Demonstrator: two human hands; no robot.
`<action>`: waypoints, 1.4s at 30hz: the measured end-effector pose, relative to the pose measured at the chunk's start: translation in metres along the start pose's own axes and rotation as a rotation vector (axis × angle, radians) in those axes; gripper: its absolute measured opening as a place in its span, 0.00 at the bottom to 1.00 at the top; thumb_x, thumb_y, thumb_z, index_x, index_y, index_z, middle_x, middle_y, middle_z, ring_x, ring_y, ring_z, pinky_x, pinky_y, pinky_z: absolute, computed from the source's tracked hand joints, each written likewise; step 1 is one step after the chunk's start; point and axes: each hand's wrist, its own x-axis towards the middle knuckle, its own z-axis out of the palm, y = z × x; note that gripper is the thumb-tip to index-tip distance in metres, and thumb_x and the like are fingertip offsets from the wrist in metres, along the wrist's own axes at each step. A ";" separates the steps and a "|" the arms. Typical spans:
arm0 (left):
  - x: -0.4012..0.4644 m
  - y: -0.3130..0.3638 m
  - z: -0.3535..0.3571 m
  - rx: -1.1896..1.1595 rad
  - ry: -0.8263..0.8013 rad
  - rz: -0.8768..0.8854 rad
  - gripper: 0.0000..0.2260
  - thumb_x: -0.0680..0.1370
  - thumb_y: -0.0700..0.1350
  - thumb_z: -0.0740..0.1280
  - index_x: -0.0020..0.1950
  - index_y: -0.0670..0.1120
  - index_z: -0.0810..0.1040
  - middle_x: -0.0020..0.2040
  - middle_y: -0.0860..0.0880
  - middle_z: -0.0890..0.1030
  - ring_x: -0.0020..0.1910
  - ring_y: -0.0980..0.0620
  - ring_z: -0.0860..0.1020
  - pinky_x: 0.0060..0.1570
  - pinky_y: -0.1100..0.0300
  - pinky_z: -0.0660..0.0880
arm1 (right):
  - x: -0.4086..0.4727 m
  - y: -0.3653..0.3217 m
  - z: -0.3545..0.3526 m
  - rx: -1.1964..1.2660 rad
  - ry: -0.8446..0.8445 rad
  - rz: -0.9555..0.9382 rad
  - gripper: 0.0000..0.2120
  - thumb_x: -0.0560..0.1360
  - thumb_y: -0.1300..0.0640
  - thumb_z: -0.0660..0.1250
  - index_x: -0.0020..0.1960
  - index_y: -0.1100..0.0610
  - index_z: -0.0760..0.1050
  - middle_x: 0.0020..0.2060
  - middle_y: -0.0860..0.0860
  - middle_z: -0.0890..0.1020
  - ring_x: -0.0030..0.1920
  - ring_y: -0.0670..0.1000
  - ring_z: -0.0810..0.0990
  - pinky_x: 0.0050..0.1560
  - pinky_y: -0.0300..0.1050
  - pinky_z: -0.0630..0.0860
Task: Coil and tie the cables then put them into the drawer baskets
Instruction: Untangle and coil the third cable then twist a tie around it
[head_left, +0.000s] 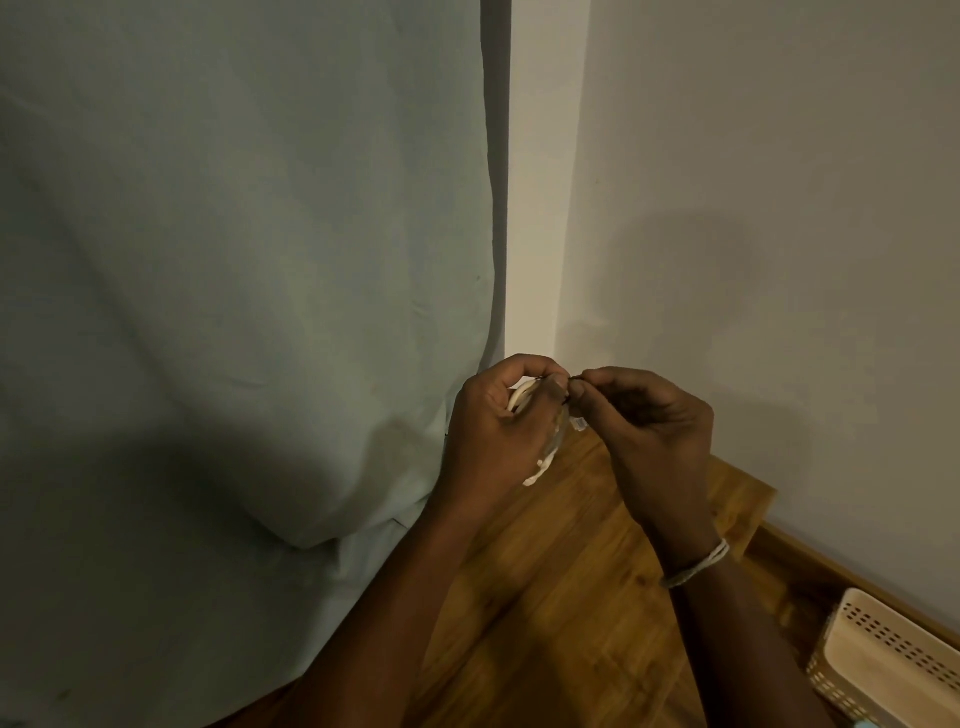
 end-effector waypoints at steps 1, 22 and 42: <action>0.000 0.000 0.000 0.001 0.002 -0.003 0.03 0.78 0.53 0.67 0.50 0.56 0.79 0.43 0.59 0.82 0.42 0.55 0.82 0.40 0.63 0.81 | 0.000 0.000 0.000 0.016 -0.001 0.005 0.10 0.73 0.61 0.73 0.53 0.60 0.83 0.42 0.52 0.87 0.44 0.51 0.86 0.47 0.41 0.83; 0.005 0.006 0.003 -0.011 -0.053 -0.005 0.06 0.78 0.48 0.68 0.45 0.59 0.77 0.39 0.61 0.81 0.37 0.59 0.80 0.36 0.72 0.75 | 0.003 -0.003 -0.004 0.062 -0.020 0.067 0.09 0.74 0.60 0.71 0.54 0.60 0.83 0.44 0.54 0.86 0.45 0.54 0.86 0.48 0.46 0.83; 0.001 0.006 0.003 -0.064 -0.056 0.011 0.03 0.79 0.46 0.67 0.49 0.53 0.79 0.43 0.58 0.82 0.43 0.56 0.82 0.37 0.67 0.79 | 0.005 -0.011 -0.009 0.076 -0.101 0.079 0.08 0.75 0.62 0.70 0.52 0.55 0.83 0.43 0.51 0.87 0.43 0.53 0.86 0.45 0.44 0.83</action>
